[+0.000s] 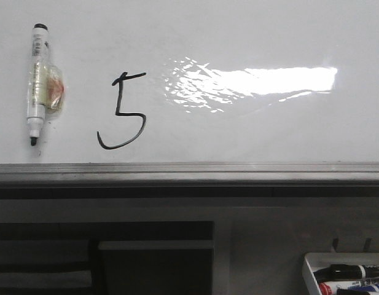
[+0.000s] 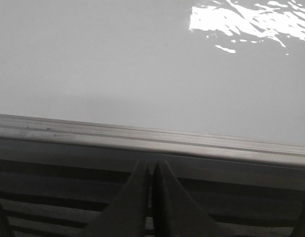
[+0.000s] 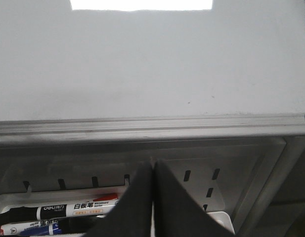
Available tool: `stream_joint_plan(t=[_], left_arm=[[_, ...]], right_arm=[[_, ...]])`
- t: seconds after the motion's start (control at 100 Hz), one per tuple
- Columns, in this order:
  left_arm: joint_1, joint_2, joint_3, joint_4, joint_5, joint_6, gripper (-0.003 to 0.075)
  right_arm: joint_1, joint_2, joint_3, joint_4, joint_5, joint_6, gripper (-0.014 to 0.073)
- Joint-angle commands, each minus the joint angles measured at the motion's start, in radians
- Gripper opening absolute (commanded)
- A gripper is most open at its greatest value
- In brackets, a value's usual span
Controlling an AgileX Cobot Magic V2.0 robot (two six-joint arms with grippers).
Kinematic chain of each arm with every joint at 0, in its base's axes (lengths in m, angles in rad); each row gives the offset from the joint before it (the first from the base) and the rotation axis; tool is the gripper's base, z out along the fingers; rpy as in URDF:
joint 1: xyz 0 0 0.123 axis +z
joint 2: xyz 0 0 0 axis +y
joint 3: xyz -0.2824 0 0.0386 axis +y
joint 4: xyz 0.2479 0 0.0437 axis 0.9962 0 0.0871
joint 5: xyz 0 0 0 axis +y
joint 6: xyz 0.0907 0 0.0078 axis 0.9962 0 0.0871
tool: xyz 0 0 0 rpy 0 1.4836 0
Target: Write number 5 on whiteboard
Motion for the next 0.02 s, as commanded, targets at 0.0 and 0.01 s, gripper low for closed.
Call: stream_joint_plan(t=[0.0,0.01], left_arm=[[0.003,-0.027,0.019,0.000,-0.059,-0.007,-0.0020],[0.003,-0.027,0.019,0.000,-0.059,-0.007,-0.0020]], right_arm=[[-0.006,-0.018,0.025,-0.001,-0.015,-0.008,-0.0061],[-0.006,-0.018,0.025,-0.001,-0.015,-0.008,-0.0061]])
